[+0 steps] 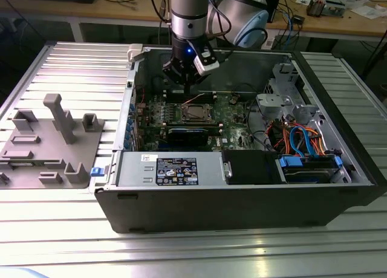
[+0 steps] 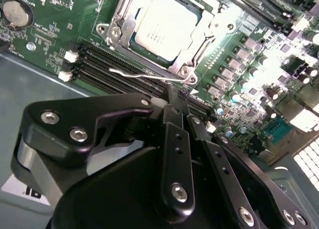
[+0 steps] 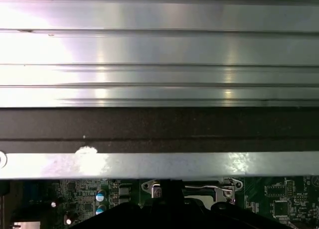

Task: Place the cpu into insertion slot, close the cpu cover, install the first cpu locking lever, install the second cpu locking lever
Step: 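Install the first cpu locking lever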

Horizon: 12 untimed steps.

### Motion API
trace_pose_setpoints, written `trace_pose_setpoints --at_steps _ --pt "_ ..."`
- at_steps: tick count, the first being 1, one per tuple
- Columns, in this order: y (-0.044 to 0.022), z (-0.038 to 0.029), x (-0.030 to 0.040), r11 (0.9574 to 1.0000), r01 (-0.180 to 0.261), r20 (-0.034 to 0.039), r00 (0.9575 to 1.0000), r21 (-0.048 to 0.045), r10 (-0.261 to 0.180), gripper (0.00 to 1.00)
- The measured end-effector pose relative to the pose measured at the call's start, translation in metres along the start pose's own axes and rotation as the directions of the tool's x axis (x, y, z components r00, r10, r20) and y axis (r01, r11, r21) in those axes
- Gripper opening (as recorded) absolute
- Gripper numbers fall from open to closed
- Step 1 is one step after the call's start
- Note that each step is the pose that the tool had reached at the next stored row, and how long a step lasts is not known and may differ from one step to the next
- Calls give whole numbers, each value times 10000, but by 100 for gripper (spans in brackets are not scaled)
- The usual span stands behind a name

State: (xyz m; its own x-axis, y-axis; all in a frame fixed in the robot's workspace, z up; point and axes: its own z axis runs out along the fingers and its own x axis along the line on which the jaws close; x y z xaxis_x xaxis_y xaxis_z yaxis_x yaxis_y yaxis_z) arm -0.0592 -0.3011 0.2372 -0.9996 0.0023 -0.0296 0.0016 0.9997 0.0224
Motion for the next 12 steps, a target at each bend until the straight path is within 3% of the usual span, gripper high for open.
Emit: trace_pose_setpoints --at_steps 3,9,12 --pt "4 24 -12 10000 51 -1 10000 -1 -51 11" --pt "56 68 -196 9999 112 -2 9999 -4 -112 11" --pt "70 76 -231 9999 113 -2 9999 -4 -113 11"
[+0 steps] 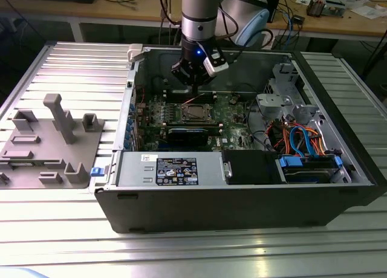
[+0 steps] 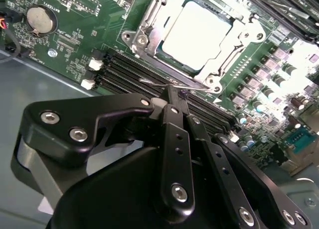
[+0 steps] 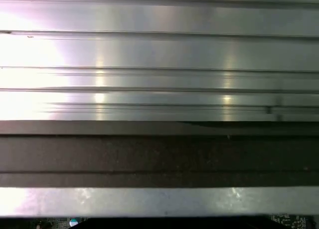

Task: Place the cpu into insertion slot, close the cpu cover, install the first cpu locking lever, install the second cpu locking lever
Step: 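Install the first cpu locking lever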

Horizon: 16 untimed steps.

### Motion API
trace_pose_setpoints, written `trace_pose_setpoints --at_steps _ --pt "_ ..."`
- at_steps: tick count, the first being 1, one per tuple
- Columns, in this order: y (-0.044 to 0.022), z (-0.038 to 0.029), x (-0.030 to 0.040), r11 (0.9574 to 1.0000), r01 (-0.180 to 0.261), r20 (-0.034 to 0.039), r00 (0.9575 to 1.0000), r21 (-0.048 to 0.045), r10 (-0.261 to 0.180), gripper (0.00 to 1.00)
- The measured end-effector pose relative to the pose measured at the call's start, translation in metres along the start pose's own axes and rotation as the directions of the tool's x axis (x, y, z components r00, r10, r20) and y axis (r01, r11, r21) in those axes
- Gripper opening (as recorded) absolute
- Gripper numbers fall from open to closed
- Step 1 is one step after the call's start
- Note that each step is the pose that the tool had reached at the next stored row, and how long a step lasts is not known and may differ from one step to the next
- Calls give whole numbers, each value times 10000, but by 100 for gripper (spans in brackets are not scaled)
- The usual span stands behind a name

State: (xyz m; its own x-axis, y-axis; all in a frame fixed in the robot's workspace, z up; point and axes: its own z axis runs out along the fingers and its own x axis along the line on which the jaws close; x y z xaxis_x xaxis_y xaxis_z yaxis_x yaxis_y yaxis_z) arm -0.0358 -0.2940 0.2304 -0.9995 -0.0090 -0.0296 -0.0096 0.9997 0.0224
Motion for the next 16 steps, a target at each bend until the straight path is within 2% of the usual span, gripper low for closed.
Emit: trace_pose_setpoints --at_steps 5,16 --pt "11 39 -88 10000 0 0 10000 19 0 11" --pt "8 140 -162 10000 0 0 10000 20 0 11"
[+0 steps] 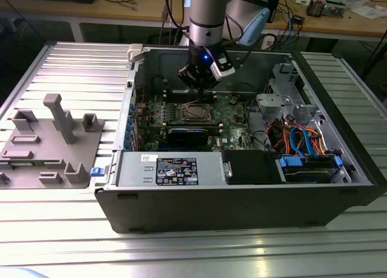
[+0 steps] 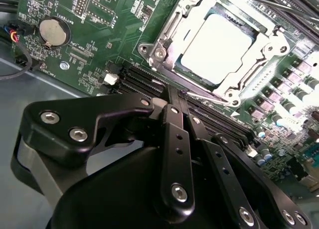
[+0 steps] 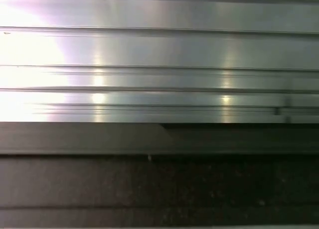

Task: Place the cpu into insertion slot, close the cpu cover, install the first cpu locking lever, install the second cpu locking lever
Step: 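Install the first cpu locking lever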

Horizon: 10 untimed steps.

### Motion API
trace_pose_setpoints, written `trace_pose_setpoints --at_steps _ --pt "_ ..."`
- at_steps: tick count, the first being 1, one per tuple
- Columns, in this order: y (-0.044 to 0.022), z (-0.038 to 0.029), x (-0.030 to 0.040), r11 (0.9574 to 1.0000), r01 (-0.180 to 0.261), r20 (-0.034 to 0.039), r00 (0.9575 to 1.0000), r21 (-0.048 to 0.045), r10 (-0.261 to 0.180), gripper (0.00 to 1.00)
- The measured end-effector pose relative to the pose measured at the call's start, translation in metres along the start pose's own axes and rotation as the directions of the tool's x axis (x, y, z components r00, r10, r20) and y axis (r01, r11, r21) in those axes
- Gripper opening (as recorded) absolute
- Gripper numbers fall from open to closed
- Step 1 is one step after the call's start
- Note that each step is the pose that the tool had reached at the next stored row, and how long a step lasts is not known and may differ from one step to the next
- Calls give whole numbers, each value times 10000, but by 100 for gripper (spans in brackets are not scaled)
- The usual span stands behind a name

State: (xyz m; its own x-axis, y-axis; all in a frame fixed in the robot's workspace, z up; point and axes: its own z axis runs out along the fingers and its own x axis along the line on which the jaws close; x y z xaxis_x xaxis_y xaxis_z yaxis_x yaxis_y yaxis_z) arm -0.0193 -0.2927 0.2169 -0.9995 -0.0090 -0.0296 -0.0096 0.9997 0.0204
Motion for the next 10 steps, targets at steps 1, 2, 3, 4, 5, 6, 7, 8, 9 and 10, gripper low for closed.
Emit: trace_pose_setpoints --at_steps 1,2,3,4,5,6,7,8,9,10 --pt "0 7 -5 10000 0 -1 10000 1 0 11" --pt "0 17 -9 10000 0 0 10000 1 0 11" --pt "0 23 -10 10000 0 0 10000 1 0 11" --pt "-1 30 -11 10000 -1 0 10000 0 1 11" --pt "-1 40 -12 10000 0 0 10000 0 0 11" --pt "-1 49 -13 10000 -14 0 10000 1 14 11" --pt "-2 55 -16 10000 -91 -7 10000 3 91 11" --pt "-1 62 -18 9999 -157 -11 9999 3 157 11" --pt "-2 66 -18 9999 -170 -13 9999 4 170 11" --pt "-2 70 -18 9999 -171 -13 9999 4 171 11"
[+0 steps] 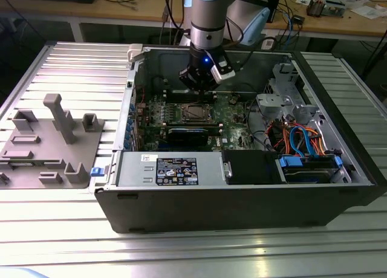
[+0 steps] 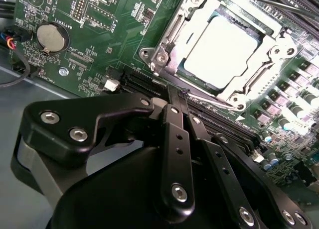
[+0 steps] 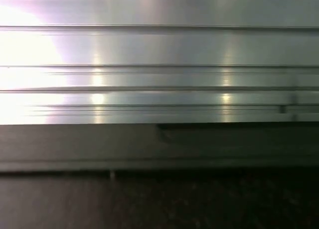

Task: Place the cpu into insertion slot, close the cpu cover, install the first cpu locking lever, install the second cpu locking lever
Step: 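Install the first cpu locking lever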

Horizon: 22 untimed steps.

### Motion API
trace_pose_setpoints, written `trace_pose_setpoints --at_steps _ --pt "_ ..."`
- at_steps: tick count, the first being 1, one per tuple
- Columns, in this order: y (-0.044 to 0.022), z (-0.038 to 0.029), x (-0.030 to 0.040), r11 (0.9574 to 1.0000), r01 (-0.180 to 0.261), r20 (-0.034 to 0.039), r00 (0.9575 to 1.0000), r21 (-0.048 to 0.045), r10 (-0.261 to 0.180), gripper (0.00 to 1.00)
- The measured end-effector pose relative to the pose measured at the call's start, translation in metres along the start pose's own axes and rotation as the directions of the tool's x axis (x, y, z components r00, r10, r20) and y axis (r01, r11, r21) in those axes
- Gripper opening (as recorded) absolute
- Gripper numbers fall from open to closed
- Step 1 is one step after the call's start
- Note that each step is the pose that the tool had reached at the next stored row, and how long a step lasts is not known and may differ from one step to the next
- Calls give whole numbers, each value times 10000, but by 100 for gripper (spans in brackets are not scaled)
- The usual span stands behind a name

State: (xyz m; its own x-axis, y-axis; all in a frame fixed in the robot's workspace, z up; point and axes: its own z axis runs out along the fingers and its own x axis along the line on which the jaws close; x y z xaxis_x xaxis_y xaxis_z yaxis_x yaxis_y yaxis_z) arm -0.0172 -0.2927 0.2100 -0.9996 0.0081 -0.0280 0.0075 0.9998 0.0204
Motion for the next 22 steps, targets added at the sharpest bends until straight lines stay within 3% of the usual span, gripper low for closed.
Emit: trace_pose_setpoints --at_steps 5,17,22 --pt "-1 37 -11 10000 -2 0 10000 0 2 11" --pt "0 19 -16 10000 -3 2 10000 -3 3 11" --pt "-6 55 -20 10000 -3 -1 10000 9 3 11"
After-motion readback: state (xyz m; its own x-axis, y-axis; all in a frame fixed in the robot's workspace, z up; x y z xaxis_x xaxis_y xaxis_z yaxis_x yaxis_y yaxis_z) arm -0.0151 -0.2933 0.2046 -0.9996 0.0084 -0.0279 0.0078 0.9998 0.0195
